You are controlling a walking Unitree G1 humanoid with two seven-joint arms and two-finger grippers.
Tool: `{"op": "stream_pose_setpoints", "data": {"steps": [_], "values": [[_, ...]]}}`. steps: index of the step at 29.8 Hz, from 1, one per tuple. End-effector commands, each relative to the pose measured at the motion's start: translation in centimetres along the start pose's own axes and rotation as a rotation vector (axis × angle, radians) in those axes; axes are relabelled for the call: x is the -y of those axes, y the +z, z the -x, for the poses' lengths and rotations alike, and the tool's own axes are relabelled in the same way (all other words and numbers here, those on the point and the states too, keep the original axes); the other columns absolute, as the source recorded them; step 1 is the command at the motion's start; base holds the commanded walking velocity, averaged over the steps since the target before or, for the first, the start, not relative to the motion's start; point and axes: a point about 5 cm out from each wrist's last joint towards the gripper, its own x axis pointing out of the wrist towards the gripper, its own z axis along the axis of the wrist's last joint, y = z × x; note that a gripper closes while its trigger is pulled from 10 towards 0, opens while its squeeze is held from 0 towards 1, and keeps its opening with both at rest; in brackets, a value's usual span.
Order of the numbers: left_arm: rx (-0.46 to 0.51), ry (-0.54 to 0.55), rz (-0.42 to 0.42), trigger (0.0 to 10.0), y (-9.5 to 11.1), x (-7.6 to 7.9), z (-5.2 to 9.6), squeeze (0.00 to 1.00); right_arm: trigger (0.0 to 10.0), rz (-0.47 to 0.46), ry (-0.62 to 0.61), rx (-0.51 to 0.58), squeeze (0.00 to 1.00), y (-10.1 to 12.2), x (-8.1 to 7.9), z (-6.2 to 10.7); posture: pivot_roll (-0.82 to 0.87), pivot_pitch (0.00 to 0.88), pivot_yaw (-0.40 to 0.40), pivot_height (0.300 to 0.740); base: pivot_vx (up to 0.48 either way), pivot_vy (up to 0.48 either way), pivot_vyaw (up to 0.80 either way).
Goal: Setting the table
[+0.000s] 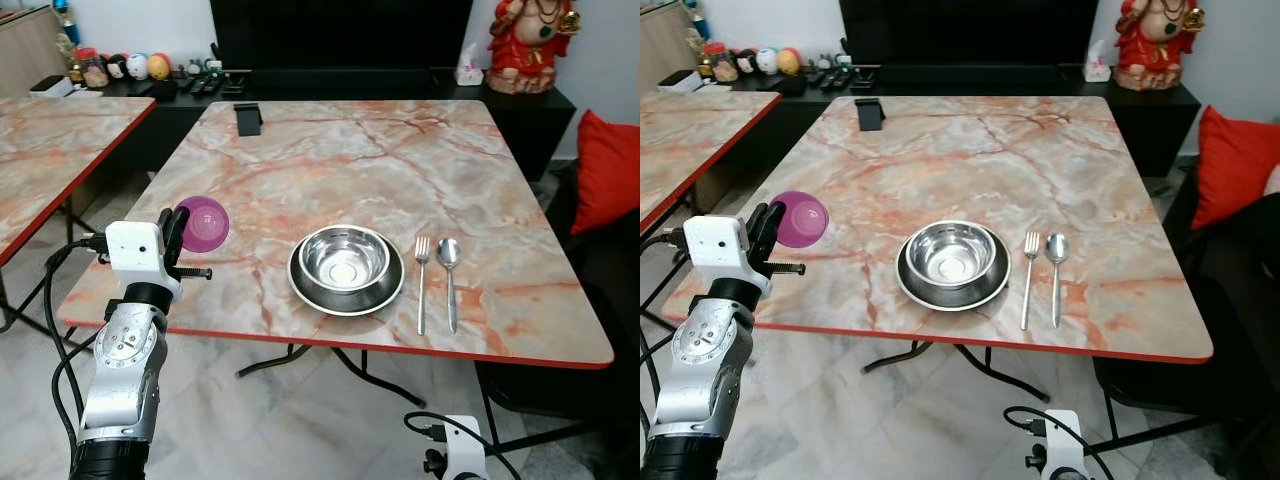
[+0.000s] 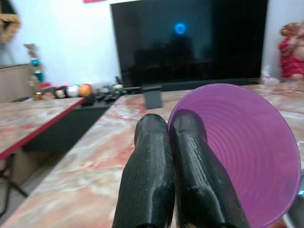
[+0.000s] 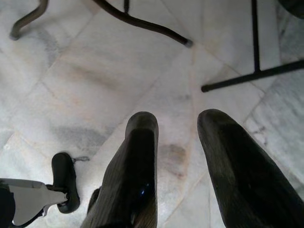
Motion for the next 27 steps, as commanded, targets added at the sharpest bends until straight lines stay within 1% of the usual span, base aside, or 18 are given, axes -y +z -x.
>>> {"op": "stream_pose_setpoints", "data": {"steps": [1, 7, 12, 24, 27], "values": [[-0.011, -0.003, 0.002, 10.0, -0.1, -0.04, -0.1, 0.0, 10.0, -0.002, 0.001, -0.004, 0.0, 0.06, 0.01, -0.02, -0.03, 0.0, 0.02, 0.74, 0.0, 0.0, -0.71], [-0.01, -0.006, 0.006, 10.0, -0.11, 0.16, -0.11, 0.0, 10.0, 0.004, 0.001, 0.0, 0.0, 0.16, 0.04, -0.03, -0.03, 0.0, 0.018, 0.74, 0.0, 0.0, -0.67], [-0.011, -0.015, -0.009, 10.0, -0.2, 0.48, -0.05, 0.0, 10.0, 0.01, 0.005, 0.005, 0.0, 0.23, 0.03, -0.04, -0.03, 0.0, 0.019, 0.74, 0.0, 0.0, 0.0], [-0.009, -0.015, -0.011, 10.0, -0.18, 0.46, -0.12, 0.0, 10.0, 0.007, 0.008, 0.004, 0.0, 0.2, -0.02, -0.03, -0.03, 0.0, 0.02, 0.74, 0.0, -0.373, 0.0], [-0.01, -0.002, -0.006, 10.0, -0.14, 0.13, -0.18, 0.0, 10.0, 0.009, 0.01, 0.003, 0.0, 0.19, -0.02, -0.03, -0.03, 0.0, 0.02, 0.74, 0.0, 0.0, 0.0]]}}
